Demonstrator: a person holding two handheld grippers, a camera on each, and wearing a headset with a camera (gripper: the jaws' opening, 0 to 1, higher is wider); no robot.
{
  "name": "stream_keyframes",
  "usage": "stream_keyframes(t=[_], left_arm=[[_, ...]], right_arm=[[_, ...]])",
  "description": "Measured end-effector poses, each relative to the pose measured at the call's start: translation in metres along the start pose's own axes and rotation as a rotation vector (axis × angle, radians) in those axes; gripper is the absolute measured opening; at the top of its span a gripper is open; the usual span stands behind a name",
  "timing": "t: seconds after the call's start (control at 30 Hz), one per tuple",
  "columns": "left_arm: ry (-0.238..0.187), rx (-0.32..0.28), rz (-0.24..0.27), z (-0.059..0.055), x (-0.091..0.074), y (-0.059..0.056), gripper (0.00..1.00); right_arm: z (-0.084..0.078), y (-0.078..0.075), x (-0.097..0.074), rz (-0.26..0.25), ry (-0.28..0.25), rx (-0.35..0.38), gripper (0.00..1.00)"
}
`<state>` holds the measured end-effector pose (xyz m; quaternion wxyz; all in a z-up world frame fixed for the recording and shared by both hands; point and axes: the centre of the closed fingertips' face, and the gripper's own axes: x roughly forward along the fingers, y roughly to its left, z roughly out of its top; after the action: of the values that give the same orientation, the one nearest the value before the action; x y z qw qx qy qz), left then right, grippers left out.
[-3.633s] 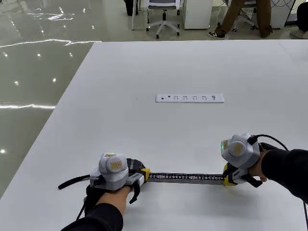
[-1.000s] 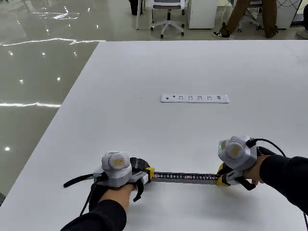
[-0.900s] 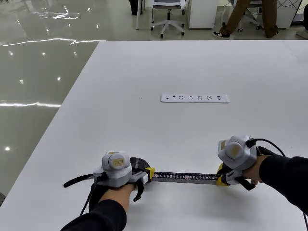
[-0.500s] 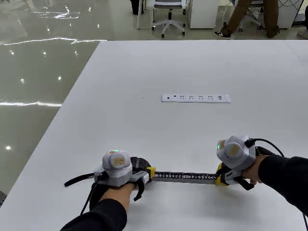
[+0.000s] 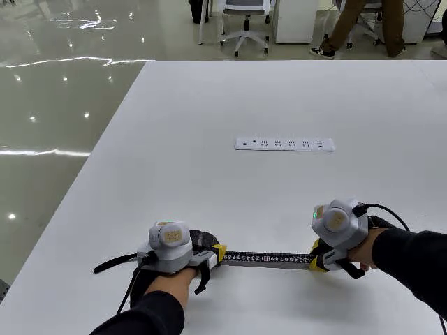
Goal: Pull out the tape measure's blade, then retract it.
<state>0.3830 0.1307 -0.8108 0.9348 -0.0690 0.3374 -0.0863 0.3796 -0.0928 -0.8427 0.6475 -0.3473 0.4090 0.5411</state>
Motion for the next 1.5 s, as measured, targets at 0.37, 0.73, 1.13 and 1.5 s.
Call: stream_keyframes(t=[0.37,0.73,1.13,1.5], left_arm=[[0.004,-0.001,-0.003,0.000,0.000,0.000,0.61],[0.005,-0.005,-0.005,0.000,0.000,0.001,0.61],[0.004,-0.009,-0.006,0.000,0.000,0.001,0.61],[0.003,-0.010,-0.009,0.000,0.000,0.000,0.61]], right_arm=[[0.006,0.001,0.003,-0.001,-0.011,0.002,0.12],[0.012,0.002,0.005,-0.002,-0.019,-0.003,0.12],[0.020,0.005,0.008,-0.001,-0.038,-0.001,0.12],[0.026,0.005,0.011,0.000,-0.051,0.000,0.12]])
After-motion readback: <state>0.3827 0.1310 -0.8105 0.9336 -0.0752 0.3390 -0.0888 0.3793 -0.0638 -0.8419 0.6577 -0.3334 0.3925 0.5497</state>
